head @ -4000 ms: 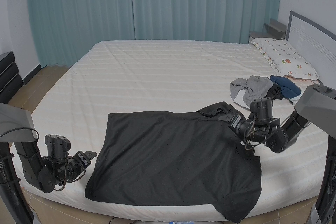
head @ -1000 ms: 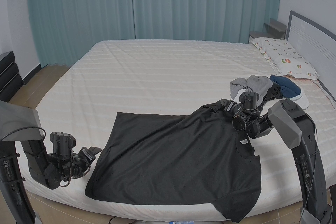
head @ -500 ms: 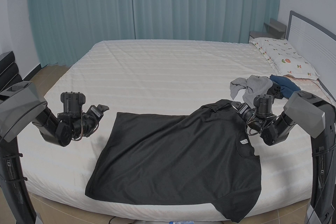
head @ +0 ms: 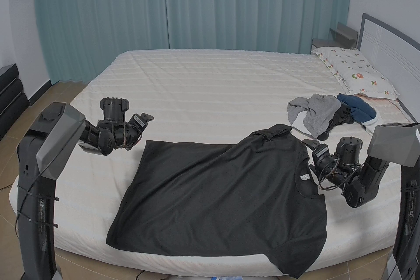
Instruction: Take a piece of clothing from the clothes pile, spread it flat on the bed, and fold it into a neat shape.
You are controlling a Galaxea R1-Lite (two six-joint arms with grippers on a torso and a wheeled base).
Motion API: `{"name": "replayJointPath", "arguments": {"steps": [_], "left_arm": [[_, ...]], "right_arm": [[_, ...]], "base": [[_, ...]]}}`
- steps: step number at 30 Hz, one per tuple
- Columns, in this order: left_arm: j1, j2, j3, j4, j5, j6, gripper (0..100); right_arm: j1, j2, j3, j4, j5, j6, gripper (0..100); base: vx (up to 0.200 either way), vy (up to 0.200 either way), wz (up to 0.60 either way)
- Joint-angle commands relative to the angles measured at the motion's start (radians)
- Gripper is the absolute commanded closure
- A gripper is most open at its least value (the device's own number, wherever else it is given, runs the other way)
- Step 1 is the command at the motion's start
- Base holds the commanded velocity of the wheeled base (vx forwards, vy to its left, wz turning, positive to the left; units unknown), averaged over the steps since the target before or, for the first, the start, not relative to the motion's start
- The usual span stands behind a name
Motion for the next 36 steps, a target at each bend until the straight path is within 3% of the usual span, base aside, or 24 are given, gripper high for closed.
{"name": "replayJointPath", "arguments": {"steps": [1,9,23,24,31,36], "left_arm": [[-0.012,0.144,-0.123,0.018,0.034,0.002,0],[-0.021,0.188,-0.158,0.006,0.099,0.048,0],[-0.035,0.251,-0.236,0.018,0.108,0.074,0],[-0.035,0.251,-0.236,0.018,0.116,0.075,100],[-0.035,0.26,-0.236,0.012,0.162,0.094,100],[-0.032,0.268,-0.258,-0.007,0.24,0.092,100]], "right_arm": [[-0.027,0.001,0.068,-0.027,0.083,0.062,0],[-0.027,0.001,0.1,-0.071,0.095,0.067,0],[-0.024,0.001,0.099,-0.076,0.094,0.07,0],[-0.024,0.001,0.099,-0.076,0.094,0.07,0],[-0.024,0.003,0.1,-0.077,0.094,0.07,0],[-0.024,0.003,0.099,-0.077,0.094,0.07,0]], "base": [[0.0,0.0,0.0],[0.0,0.0,0.0],[0.0,0.0,0.0],[0.0,0.0,0.0],[0.0,0.0,0.0],[0.0,0.0,0.0]]}}
